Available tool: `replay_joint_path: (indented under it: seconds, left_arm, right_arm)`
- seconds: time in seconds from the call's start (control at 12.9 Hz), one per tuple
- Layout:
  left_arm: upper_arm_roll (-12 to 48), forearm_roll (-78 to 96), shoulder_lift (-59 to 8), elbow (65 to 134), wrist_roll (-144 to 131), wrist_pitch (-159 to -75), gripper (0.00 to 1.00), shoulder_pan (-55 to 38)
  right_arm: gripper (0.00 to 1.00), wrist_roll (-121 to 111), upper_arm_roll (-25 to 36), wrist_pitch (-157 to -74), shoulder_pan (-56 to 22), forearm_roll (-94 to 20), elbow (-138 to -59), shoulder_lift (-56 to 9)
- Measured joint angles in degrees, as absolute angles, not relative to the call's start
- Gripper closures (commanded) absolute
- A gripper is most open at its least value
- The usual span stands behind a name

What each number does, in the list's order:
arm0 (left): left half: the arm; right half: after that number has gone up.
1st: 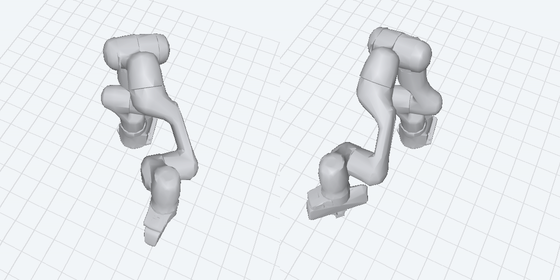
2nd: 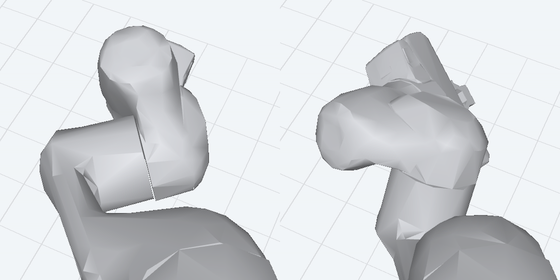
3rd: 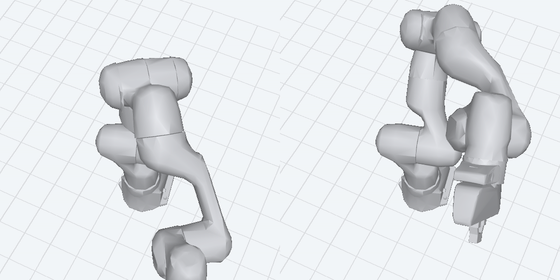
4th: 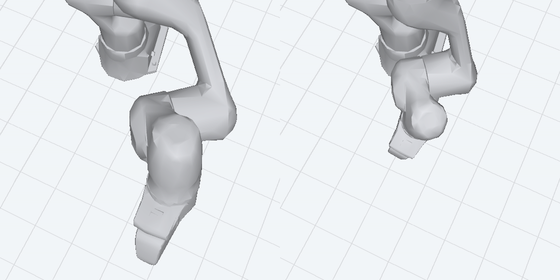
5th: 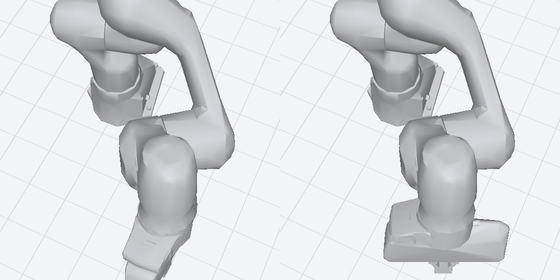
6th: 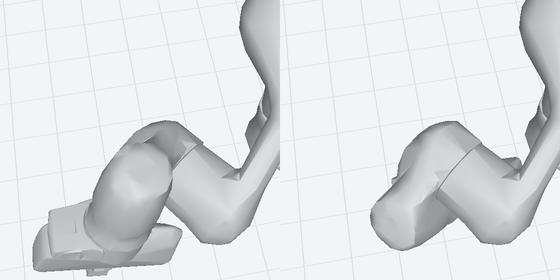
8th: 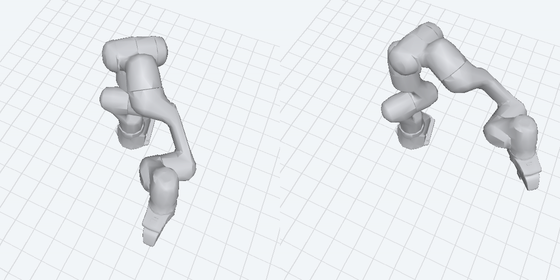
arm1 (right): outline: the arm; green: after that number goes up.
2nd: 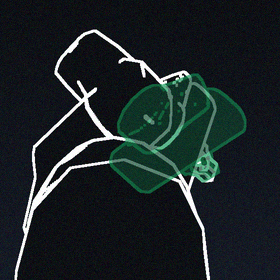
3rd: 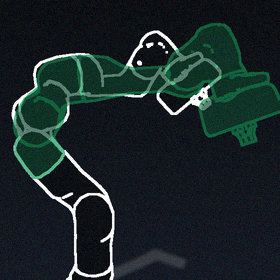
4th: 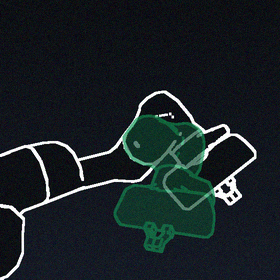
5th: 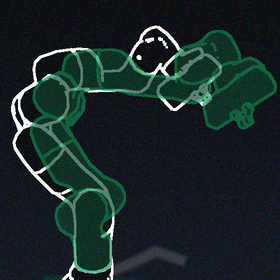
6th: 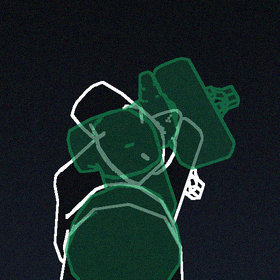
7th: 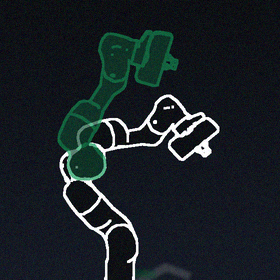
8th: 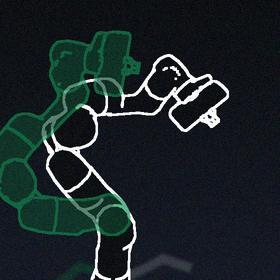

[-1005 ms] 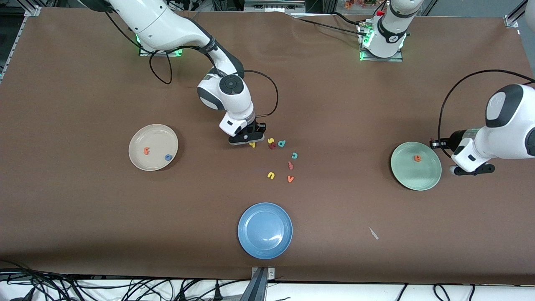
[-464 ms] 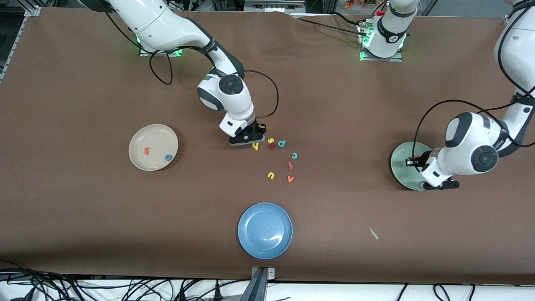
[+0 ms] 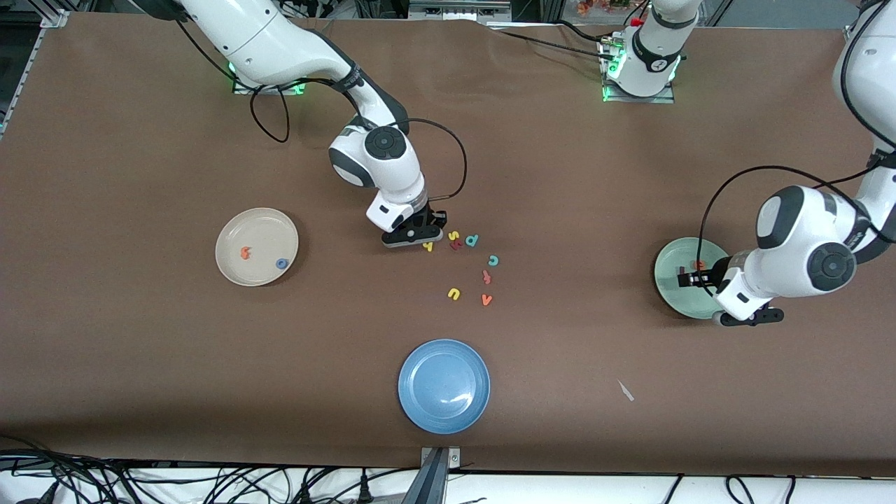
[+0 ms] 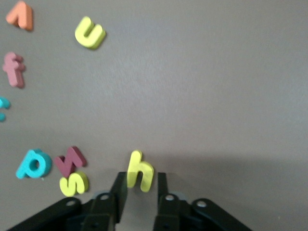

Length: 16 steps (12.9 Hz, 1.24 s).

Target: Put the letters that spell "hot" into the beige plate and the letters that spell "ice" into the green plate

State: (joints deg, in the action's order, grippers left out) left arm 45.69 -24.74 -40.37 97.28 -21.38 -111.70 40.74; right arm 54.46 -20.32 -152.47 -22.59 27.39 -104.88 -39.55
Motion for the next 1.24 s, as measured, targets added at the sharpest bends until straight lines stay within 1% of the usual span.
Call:
replay_joint_path:
  seconds: [0.15, 0.31, 0.39, 0.46, 0.54, 0.7, 0.85, 0.93, 1.0, 1.16, 1.24]
  left_arm:
    - [50.3, -21.6, -38.5, 96.1, -26.0, -106.9, 0.00, 40.7]
    - [56.1, -21.3, -37.7, 96.1, -34.0, -105.4, 0.00, 40.0]
    - [58.1, -21.3, -37.6, 96.1, -38.1, -105.3, 0.00, 38.7]
    - [59.0, -21.3, -37.5, 96.1, -42.5, -105.4, 0.01, 36.4]
    - [59.1, -21.3, -37.6, 96.1, -46.7, -105.8, 0.01, 33.6]
    - [58.7, -21.3, -37.9, 96.4, -54.4, -109.1, 0.02, 28.1]
    - [56.4, -21.3, -38.6, 96.6, -59.7, -113.3, 0.03, 22.3]
    - [53.9, -21.3, -38.8, 96.6, -61.9, -115.5, 0.03, 18.7]
    - [50.3, -21.3, -39.0, 96.7, -63.7, -118.1, 0.03, 14.6]
    - [41.4, -21.3, -39.6, 96.8, -66.4, -123.2, 0.11, 4.9]
    - [37.4, -21.3, -40.1, 96.8, -67.3, -125.4, 0.11, 0.6]
  right_arm:
    - [0.64, 54.8, -19.6, -152.5, -22.6, 27.3, -104.3, -39.6]
    - [0.64, 54.9, -19.2, -152.5, -22.6, 27.3, -104.0, -40.3]
    - [0.64, 55.0, -19.0, -152.5, -22.6, 27.3, -103.7, -40.9]
    - [0.64, 55.3, -18.9, -152.7, -22.7, 27.3, -103.2, -41.6]
    - [0.59, 56.1, -18.9, -152.7, -22.9, 27.3, -102.6, -42.0]
    - [0.52, 58.3, -18.8, -152.7, -23.2, 27.3, -102.1, -42.2]
    - [0.51, 59.9, -18.6, -152.7, -23.4, 27.3, -101.9, -42.3]
    - [0.51, 60.3, -18.6, -152.7, -23.5, 27.3, -101.9, -42.3]
    - [0.51, 60.7, -18.6, -152.7, -23.5, 27.2, -101.8, -42.2]
    - [0.51, 62.8, -18.6, -152.4, -23.5, 27.2, -101.3, -42.1]
    - [0.51, 64.2, -18.6, -152.3, -23.5, 26.9, -101.0, -42.1]
